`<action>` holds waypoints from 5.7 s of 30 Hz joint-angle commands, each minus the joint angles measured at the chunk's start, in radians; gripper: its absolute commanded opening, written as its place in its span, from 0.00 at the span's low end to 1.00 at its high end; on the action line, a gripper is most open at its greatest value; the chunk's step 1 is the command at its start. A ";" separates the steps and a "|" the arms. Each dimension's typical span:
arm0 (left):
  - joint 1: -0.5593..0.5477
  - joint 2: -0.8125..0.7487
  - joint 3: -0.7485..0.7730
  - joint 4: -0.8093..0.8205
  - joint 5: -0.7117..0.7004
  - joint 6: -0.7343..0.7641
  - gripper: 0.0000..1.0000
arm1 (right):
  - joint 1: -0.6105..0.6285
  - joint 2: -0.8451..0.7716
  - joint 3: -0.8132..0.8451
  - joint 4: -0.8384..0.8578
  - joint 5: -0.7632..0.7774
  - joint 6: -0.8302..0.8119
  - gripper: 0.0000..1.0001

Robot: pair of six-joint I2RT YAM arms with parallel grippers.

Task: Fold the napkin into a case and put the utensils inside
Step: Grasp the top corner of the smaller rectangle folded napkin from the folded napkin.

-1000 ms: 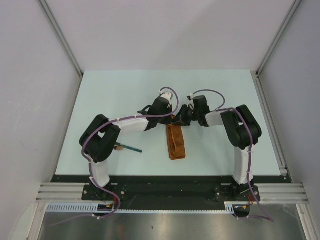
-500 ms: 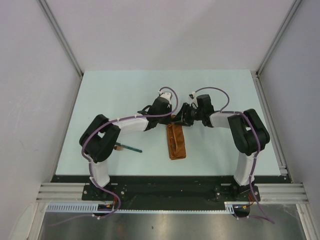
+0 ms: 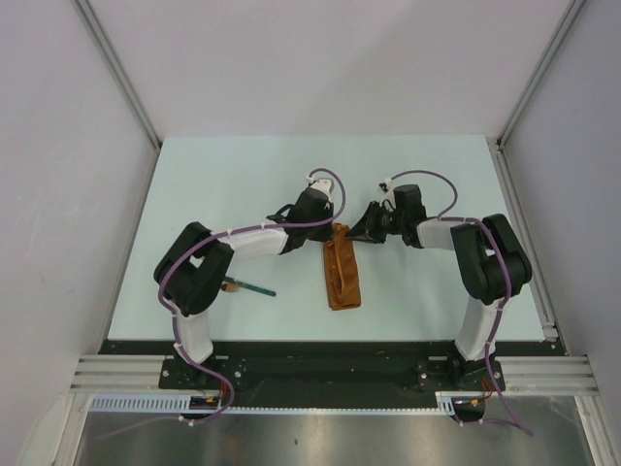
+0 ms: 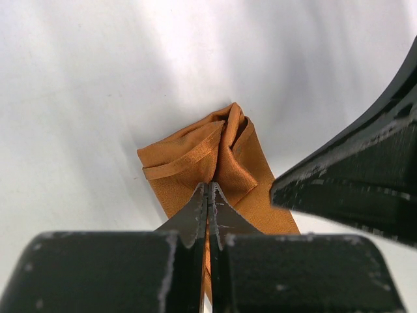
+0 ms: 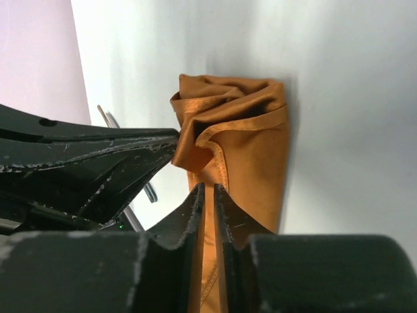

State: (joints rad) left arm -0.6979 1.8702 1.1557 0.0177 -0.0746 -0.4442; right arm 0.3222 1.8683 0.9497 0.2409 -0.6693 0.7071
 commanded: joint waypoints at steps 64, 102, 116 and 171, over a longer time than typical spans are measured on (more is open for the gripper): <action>0.014 -0.026 -0.050 0.102 0.033 -0.096 0.00 | 0.092 0.382 0.173 0.518 -0.078 0.365 0.05; 0.118 0.049 0.062 -0.009 0.027 -0.016 0.17 | 0.043 0.232 0.098 0.400 -0.079 0.253 0.12; 0.072 0.001 0.003 0.027 0.067 -0.024 0.16 | 0.044 0.210 0.135 0.325 -0.043 0.212 0.46; -0.015 0.060 0.121 -0.105 -0.200 0.160 0.43 | 0.015 0.198 0.064 0.373 -0.076 0.258 0.00</action>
State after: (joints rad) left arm -0.6872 1.9221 1.2133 -0.0795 -0.1822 -0.3260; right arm 0.3435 2.0998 1.0183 0.5671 -0.7246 0.9653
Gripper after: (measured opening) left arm 0.427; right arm 0.017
